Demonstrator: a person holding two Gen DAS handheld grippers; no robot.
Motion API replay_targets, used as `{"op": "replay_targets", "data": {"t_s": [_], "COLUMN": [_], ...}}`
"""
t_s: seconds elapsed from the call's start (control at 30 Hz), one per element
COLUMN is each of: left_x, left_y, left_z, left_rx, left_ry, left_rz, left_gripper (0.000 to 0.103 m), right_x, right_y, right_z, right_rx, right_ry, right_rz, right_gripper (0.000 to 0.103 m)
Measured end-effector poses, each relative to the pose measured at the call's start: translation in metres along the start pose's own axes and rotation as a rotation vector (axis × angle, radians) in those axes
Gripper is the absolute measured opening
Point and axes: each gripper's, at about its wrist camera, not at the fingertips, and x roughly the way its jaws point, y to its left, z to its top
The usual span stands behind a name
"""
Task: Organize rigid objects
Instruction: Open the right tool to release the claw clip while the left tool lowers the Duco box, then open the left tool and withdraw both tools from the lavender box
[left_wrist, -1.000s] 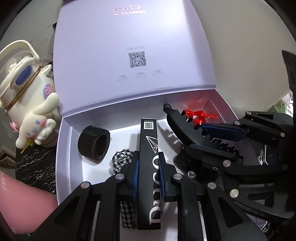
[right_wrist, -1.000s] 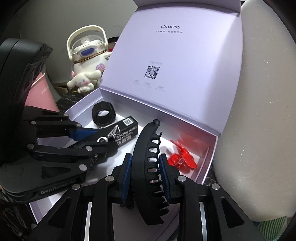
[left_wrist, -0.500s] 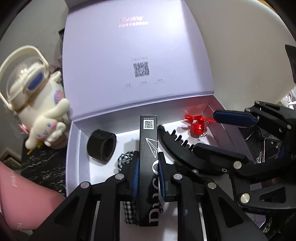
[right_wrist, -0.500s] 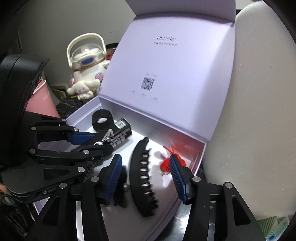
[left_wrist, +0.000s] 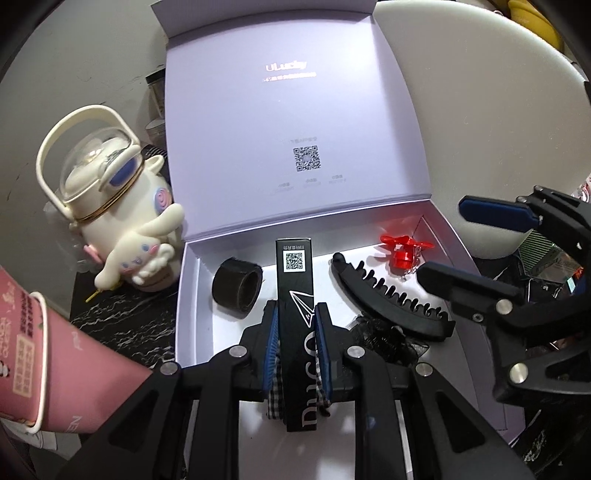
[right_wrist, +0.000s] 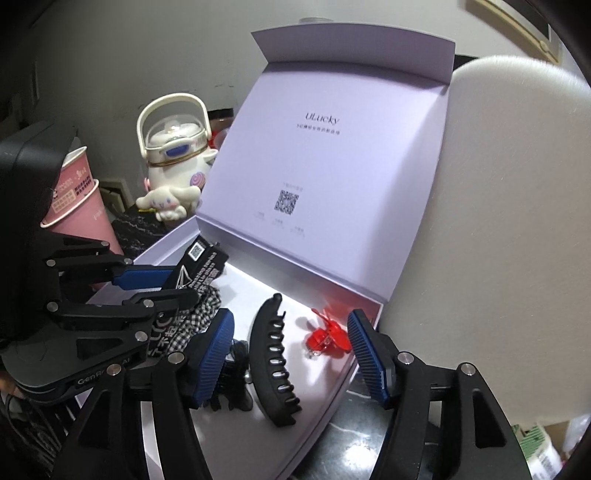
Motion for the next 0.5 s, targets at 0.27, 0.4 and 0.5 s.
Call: {"op": "replay_targets", "data": {"t_s": [0.27, 0.4, 0.5], "left_x": [-0.014, -0.029, -0.037], "left_y": [0.014, 0.014, 0.016], "left_z": [-0.002, -0.002, -0.002], "left_rx": [-0.044, -0.052, -0.064], "left_ry": [-0.003, -0.046, -0.047], "left_rz": [0.034, 0.064, 0.049], "left_gripper": [0.092, 0.1, 0.1], "right_x": [-0.018, -0.026, -0.036], "right_y": [0.002, 0.003, 0.003], "right_z": [-0.001, -0.003, -0.004], "right_rx": [-0.002, -0.002, -0.001], "right_ry": [-0.021, -0.026, -0.04], "right_rz": [-0.024, -0.036, -0.045], "right_gripper": [0.065, 0.066, 0.066]}}
